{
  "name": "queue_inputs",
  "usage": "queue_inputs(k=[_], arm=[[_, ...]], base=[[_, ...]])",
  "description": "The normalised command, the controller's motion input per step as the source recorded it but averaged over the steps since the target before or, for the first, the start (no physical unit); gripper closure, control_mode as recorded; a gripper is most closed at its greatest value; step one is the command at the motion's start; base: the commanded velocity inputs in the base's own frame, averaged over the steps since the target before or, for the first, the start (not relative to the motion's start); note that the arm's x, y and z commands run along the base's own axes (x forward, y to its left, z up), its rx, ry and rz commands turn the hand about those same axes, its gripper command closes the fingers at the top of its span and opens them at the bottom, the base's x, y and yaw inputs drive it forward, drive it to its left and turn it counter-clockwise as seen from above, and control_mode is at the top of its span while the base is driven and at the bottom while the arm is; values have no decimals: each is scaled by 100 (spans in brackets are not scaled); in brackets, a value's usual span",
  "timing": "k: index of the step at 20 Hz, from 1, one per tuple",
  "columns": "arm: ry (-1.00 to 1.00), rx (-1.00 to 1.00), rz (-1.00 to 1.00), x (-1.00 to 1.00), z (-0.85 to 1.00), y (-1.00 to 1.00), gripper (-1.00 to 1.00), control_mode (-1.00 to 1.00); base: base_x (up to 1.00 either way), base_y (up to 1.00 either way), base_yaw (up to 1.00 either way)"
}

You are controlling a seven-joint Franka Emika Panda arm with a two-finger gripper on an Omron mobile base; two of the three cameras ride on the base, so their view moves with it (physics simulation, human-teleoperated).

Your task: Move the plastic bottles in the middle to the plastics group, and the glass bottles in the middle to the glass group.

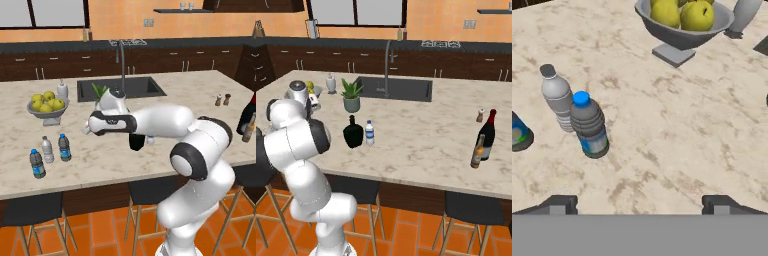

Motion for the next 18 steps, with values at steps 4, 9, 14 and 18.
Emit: queue_inputs(k=[4,9,14,18], arm=[[3,0,-10,0,24,-98,-100,-100],[12,0,-13,0,45,-90,-100,-100],[21,0,-14,-1,58,-67,-100,-100],[6,-7,-18,0,1,-63,-100,-100]], base=[[0,0,0],[0,0,0],[0,0,0],[0,0,0]])
